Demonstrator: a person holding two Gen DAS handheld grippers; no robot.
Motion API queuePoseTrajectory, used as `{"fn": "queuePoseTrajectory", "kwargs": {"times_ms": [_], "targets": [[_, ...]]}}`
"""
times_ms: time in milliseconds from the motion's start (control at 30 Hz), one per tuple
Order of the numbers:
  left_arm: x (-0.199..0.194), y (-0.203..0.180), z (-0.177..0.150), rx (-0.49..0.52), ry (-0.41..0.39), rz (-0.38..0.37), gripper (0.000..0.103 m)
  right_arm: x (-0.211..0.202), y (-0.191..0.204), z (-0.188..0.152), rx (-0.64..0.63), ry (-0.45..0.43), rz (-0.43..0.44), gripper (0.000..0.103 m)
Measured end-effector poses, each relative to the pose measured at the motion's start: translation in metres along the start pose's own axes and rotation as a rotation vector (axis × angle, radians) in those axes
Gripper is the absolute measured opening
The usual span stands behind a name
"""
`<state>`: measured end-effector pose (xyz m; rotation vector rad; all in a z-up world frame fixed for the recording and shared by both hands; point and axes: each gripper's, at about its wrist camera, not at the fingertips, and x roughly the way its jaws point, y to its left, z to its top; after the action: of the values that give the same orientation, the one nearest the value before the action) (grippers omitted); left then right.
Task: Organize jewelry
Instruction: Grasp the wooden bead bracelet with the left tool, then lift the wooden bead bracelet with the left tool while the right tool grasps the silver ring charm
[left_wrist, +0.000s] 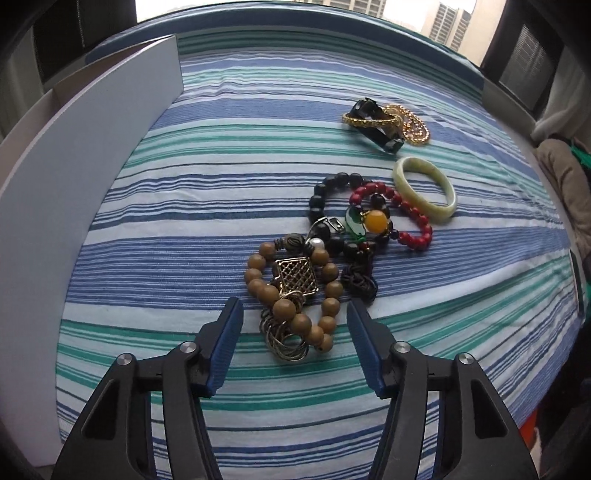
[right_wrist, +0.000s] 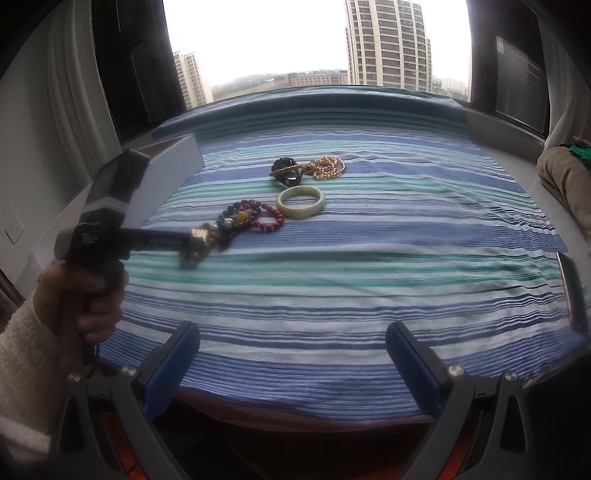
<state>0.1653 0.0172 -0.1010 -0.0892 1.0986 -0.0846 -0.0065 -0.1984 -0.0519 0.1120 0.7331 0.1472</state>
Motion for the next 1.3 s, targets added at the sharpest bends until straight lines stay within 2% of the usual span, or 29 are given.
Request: {"fn": "queuePoseTrajectory", "kwargs": {"times_ms": [33, 67, 167, 500, 600, 700, 800, 933, 1000, 1067, 1167, 1233, 1300], "targets": [[0.0, 0.002, 0.002, -0.014, -0.002, -0.02, 0.035, 0.002, -0.002, 0.0, 0.004, 0.004, -0.001, 0.102], [0.0, 0.004, 0.003, -0.031, 0.001, -0.028, 0.019, 0.003, -0.004, 0.0, 0.01, 0.009, -0.002, 0.102], [-0.006, 0.012, 0.002, -0.074, 0.024, -0.09, 0.01, 0.005, -0.01, 0.0, 0.026, 0.011, -0.005, 0.102], [-0.054, 0.04, -0.015, -0.16, -0.005, -0.213, 0.01, 0.009, -0.013, 0.002, 0.029, 0.016, -0.002, 0.102], [-0.061, 0.052, -0.027, -0.178, -0.003, -0.194, 0.01, 0.008, -0.012, 0.002, 0.024, 0.014, -0.005, 0.102], [-0.06, 0.064, -0.044, -0.184, 0.013, -0.135, 0.01, 0.008, -0.01, 0.002, 0.019, 0.015, 0.001, 0.102], [-0.056, 0.076, -0.06, -0.182, 0.028, -0.078, 0.01, 0.009, -0.009, 0.005, 0.014, 0.018, 0.02, 0.102], [-0.05, 0.089, -0.073, -0.184, 0.031, -0.044, 0.011, 0.012, -0.005, 0.012, 0.001, 0.028, 0.054, 0.102], [-0.049, 0.094, -0.076, -0.181, 0.028, -0.04, 0.016, 0.013, -0.001, 0.015, -0.007, 0.033, 0.068, 0.102], [-0.048, 0.096, -0.079, -0.171, 0.029, -0.038, 0.03, 0.013, 0.003, 0.02, -0.02, 0.036, 0.079, 0.102], [-0.056, 0.094, -0.082, -0.134, -0.011, 0.018, 0.031, 0.016, 0.01, 0.027, -0.047, 0.06, 0.106, 0.102], [-0.066, 0.088, -0.082, -0.098, -0.041, 0.009, 0.032, 0.021, 0.015, 0.033, -0.062, 0.083, 0.127, 0.102], [-0.074, 0.078, -0.079, -0.068, -0.056, -0.053, 0.032, 0.024, 0.018, 0.038, -0.068, 0.092, 0.14, 0.102]]}}
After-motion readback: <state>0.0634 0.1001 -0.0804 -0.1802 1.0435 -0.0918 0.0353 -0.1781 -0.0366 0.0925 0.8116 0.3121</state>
